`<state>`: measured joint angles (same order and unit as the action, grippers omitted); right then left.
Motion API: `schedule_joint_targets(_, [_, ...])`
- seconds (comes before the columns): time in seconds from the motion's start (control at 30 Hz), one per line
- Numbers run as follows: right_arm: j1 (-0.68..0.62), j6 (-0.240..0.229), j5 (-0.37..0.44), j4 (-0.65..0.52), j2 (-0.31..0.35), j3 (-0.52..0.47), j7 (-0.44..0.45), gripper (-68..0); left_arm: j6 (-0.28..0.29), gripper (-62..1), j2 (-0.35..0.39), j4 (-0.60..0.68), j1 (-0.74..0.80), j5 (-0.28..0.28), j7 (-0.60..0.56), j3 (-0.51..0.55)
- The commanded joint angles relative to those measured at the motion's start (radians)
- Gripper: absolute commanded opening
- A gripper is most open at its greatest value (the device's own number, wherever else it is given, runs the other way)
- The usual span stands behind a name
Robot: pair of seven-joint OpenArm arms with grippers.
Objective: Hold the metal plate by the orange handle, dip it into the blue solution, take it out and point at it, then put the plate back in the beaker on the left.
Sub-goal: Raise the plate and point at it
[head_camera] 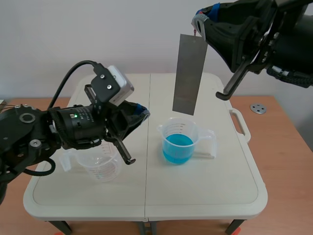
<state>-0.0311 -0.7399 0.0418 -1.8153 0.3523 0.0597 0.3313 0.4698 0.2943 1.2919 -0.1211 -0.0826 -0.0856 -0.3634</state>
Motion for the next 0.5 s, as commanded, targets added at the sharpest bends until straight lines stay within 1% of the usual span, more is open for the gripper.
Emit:
schedule_joint_targets(0.0, [0.011, -0.006, 0.019, -0.018, 0.008, -0.014, 0.011, -66.4, -0.016, -55.8, 0.023, 0.066, 0.018, 0.011, -0.03, 0.026])
schedule_joint_targets(0.23, [0.011, -0.006, 0.019, -0.018, 0.008, -0.014, 0.011, -66.4, -0.039, -55.8, 0.105, 0.233, 0.161, 0.018, -0.057, 0.13])
schedule_joint_targets(0.37, [0.011, -0.006, 0.019, -0.018, 0.008, -0.014, 0.011, -66.4, -0.042, -55.8, 0.128, 0.319, 0.256, 0.018, -0.068, 0.208])
schedule_joint_targets(0.47, [0.011, -0.006, 0.019, -0.018, 0.008, -0.014, 0.011, -66.4, -0.068, -55.8, 0.14, 0.367, 0.335, 0.019, -0.103, 0.27])
